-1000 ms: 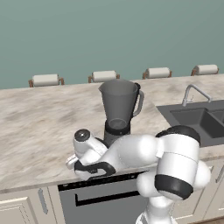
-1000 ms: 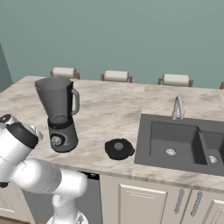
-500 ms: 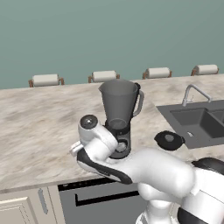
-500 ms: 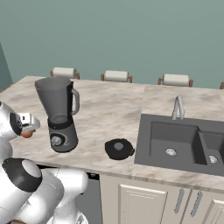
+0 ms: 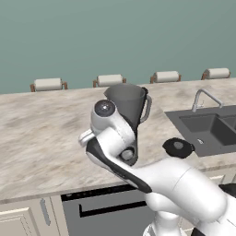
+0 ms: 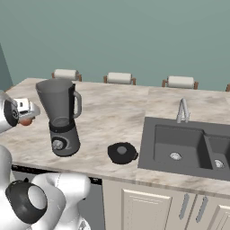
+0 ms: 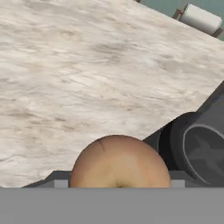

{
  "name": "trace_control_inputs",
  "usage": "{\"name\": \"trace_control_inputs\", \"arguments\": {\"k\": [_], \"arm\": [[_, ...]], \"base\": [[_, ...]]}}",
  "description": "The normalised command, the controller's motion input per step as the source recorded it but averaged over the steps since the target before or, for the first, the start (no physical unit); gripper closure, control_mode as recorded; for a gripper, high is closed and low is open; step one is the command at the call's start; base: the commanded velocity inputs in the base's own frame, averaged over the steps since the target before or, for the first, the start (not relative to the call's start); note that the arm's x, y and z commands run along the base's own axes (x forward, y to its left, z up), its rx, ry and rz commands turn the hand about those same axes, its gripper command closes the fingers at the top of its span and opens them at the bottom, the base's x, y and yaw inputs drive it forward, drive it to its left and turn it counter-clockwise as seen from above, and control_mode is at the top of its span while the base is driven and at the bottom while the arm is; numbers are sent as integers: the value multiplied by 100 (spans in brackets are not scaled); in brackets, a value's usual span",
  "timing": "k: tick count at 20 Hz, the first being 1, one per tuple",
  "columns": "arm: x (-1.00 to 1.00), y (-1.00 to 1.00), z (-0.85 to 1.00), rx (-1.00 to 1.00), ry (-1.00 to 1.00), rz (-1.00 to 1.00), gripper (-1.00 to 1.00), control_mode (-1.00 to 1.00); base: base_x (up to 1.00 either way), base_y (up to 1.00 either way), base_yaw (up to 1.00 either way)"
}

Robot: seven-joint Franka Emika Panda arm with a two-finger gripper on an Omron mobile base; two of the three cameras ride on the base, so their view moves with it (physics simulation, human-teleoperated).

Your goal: Open the blender lid, put the peach in the blender, close the lid, and start the blender.

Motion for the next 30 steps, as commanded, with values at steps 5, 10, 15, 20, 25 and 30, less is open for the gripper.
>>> {"name": "trace_control_inputs", "arguments": {"k": [5,10,15,20,25,30], "arm": [[-20,-17,100,-4,-11,0,100,-100],[-20,-23,100,-3,-9,0,100,-100],[-7,-33,96,-1,-5,0,100,-100],[9,-38,59,0,0,0,100,-100],[38,-30,16,0,1,0,100,-100],[49,-11,-17,0,19,1,100,-100]], "base": [[0,0,0],[0,0,0],[0,0,0],[0,0,0],[0,0,0],[0,0,0]]}}
